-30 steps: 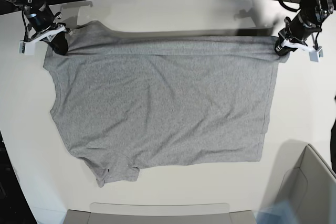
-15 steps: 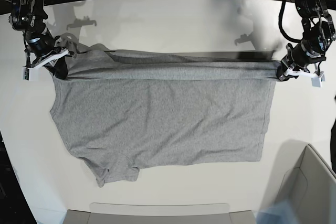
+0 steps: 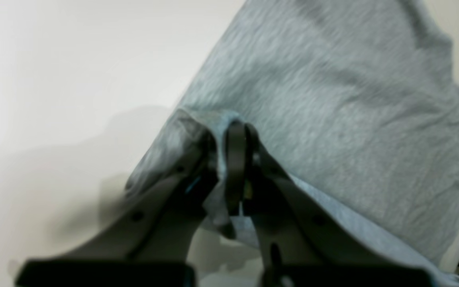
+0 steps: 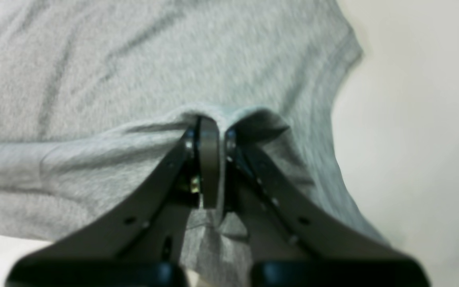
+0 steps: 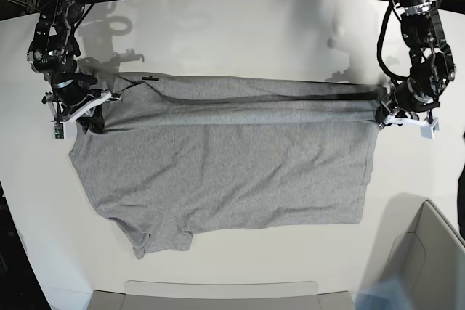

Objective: Fold the T-shirt properly
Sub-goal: 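Lower the folded edge with both grippers and release it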

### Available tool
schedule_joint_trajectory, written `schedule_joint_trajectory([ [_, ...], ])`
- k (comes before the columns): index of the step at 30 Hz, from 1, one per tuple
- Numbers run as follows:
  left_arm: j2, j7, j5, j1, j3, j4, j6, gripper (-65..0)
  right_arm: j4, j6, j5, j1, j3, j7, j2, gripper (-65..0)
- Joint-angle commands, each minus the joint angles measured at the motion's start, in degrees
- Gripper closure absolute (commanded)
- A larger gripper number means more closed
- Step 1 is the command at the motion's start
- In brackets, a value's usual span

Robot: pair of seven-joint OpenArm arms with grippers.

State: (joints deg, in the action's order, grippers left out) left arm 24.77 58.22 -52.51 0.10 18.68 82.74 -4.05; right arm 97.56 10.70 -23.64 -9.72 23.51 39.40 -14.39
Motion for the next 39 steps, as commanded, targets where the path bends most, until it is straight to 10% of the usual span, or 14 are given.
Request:
schedule_joint_trajectory([
  [1,1.0,-0.9,-0.4,-1.5,0.2,0.7,0.1,0.0,0.2,0.6,0.6,1.4,0.4,-1.6,-0.5,0.0],
  [34,-0.6,-10.4,6.6,-9.7,-6.4,-10.1,0.3,0.0,-14.2,2.1,6.0,14.0,0.2,-5.4,1.0,0.0],
  [39,-0.6,-10.1,6.5,-9.7,-6.4,-9.9,0.3,-10.8,-13.7,1.9,6.0,14.2,0.2,-5.4,1.0,-8.5],
])
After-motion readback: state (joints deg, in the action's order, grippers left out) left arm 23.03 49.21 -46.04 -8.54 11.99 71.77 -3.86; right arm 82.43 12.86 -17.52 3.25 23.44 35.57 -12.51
